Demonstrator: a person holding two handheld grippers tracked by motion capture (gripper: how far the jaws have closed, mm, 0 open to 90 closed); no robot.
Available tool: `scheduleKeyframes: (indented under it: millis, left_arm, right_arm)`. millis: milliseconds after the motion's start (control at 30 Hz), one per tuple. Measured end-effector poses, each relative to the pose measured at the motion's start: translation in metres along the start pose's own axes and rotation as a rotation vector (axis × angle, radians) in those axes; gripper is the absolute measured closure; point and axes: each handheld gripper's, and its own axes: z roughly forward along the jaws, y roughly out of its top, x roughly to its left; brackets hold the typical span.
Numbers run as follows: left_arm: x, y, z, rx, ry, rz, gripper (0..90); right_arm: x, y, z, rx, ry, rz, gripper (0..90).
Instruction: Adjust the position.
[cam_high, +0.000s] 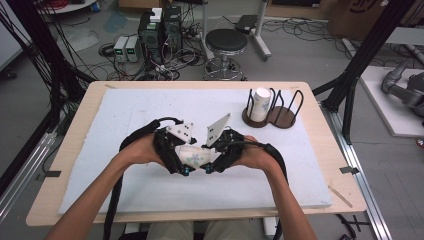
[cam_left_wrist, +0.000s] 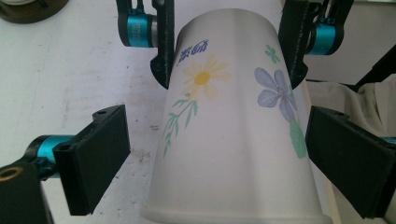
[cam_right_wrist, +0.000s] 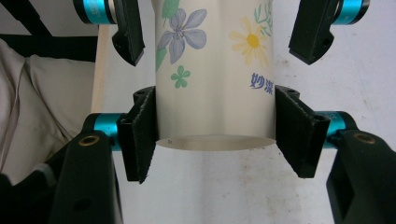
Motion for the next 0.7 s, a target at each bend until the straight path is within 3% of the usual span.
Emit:
scheduleKeyframes:
  millis: [200, 300, 567, 700]
  left_arm:
    - [-0.002, -0.007, -0.009, -0.101, -0.005, -0.014, 7.3]
    - [-0.004, -0.013, -0.011, -0.132, 0.008, -0.025, 7.3]
    - [-0.007, -0.03, -0.019, -0.287, 0.046, -0.047, 7.3]
    - [-0.008, -0.039, -0.022, -0.337, 0.06, -0.063, 7.3]
  right_arm:
    - [0.001, -0.007, 0.0, -0.029, -0.005, 0.015, 36.7]
    - [0.001, -0.011, -0.001, -0.053, -0.007, 0.019, 36.7]
    - [0.003, -0.021, -0.005, -0.108, -0.018, 0.039, 36.7]
    - [0.004, -0.027, -0.007, -0.154, -0.023, 0.052, 36.7]
